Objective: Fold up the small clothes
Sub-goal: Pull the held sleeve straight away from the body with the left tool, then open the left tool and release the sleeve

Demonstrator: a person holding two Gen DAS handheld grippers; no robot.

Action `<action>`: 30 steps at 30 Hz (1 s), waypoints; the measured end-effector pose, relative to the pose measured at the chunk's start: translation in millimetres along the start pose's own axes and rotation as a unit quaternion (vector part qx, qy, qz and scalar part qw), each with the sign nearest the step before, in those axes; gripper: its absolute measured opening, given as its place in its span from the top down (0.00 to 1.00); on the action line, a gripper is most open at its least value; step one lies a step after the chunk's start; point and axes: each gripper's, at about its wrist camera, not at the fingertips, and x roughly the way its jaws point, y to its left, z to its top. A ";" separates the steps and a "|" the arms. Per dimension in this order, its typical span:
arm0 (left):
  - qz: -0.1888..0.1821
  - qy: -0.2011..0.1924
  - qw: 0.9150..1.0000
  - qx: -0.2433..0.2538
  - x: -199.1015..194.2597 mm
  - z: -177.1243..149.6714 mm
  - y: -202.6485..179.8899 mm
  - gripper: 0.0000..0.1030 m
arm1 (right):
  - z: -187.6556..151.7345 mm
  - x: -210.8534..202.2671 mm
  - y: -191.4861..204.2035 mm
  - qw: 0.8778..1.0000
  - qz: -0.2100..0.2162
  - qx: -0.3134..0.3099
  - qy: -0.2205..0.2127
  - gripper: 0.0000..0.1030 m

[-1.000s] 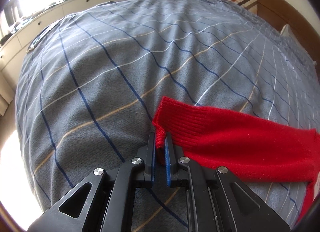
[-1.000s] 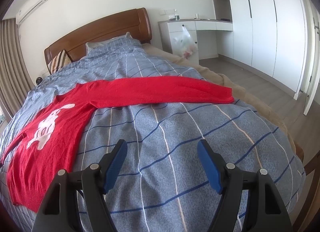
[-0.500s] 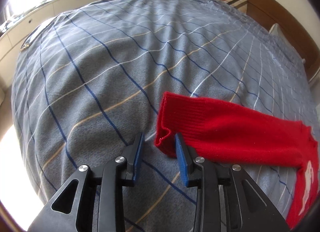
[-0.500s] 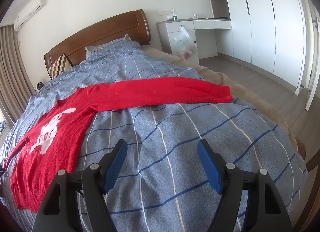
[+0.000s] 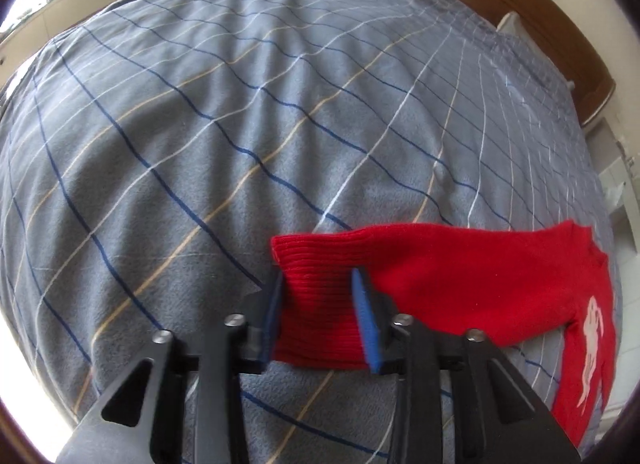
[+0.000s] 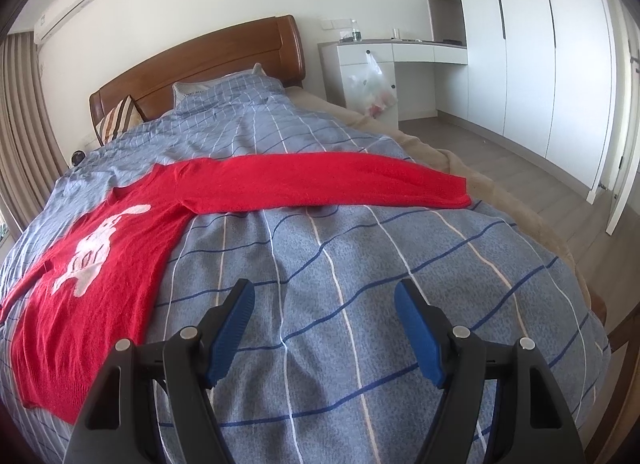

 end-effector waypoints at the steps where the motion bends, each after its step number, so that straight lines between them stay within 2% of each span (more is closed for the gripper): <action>1: 0.024 -0.006 1.000 0.012 0.4 -1.5 -4.9 0.94 | -0.2 0.3 1.0 1.000 -0.001 -0.002 0.001 0.30; 3: 0.100 -0.041 0.993 0.035 -5.3 -2.4 -15.1 0.95 | -0.4 0.9 2.5 1.000 -0.003 -0.007 0.002 0.30; 4: 0.121 -0.050 0.991 0.031 -6.7 -1.2 -14.0 0.95 | -0.5 1.1 3.6 1.000 -0.003 -0.010 0.002 0.30; 7: 0.140 -0.046 0.989 -0.008 1.7 6.0 0.1 0.95 | -0.7 0.0 5.8 1.000 -0.003 -0.018 0.000 0.30; 11: 0.159 -0.052 0.986 0.001 10.4 3.2 -6.4 0.95 | -0.7 1.1 7.1 1.000 -0.003 -0.022 0.002 0.30; 13: 0.152 -0.058 0.987 -0.001 8.8 -0.1 -5.3 0.93 | -0.7 1.2 7.1 1.000 -0.003 -0.021 0.002 0.30; 15: 0.136 -0.064 0.989 -0.013 2.6 -3.9 -0.1 0.83 | -0.6 1.1 7.1 1.000 -0.003 -0.022 0.001 0.30; 16: 0.129 -0.067 0.989 -0.020 -2.5 -6.7 3.4 0.72 | -0.5 1.0 7.3 1.000 -0.003 -0.022 0.001 0.30; 17: 0.127 -0.070 0.989 -0.026 -8.6 -10.1 7.1 0.57 | -0.5 1.1 7.2 1.000 -0.002 -0.022 0.000 0.30; 19: 0.127 -0.080 0.988 -0.037 -22.9 -19.7 11.6 0.44 | -1.0 1.6 7.5 1.000 -0.001 -0.023 -0.001 0.30; 22: 0.100 -0.100 0.989 -0.030 -49.7 -39.5 4.7 0.42 | -1.2 1.7 7.5 1.000 0.003 -0.023 -0.002 0.30; 26: 0.056 -0.121 0.991 0.032 -86.3 -81.0 -25.4 0.31 | -1.3 4.2 7.8 1.000 0.009 -0.021 0.003 0.30; 30: -0.008 -0.105 0.991 0.082 -101.7 -121.0 -61.2 0.27 | -2.0 5.1 10.6 1.000 0.012 -0.025 0.006 0.30</action>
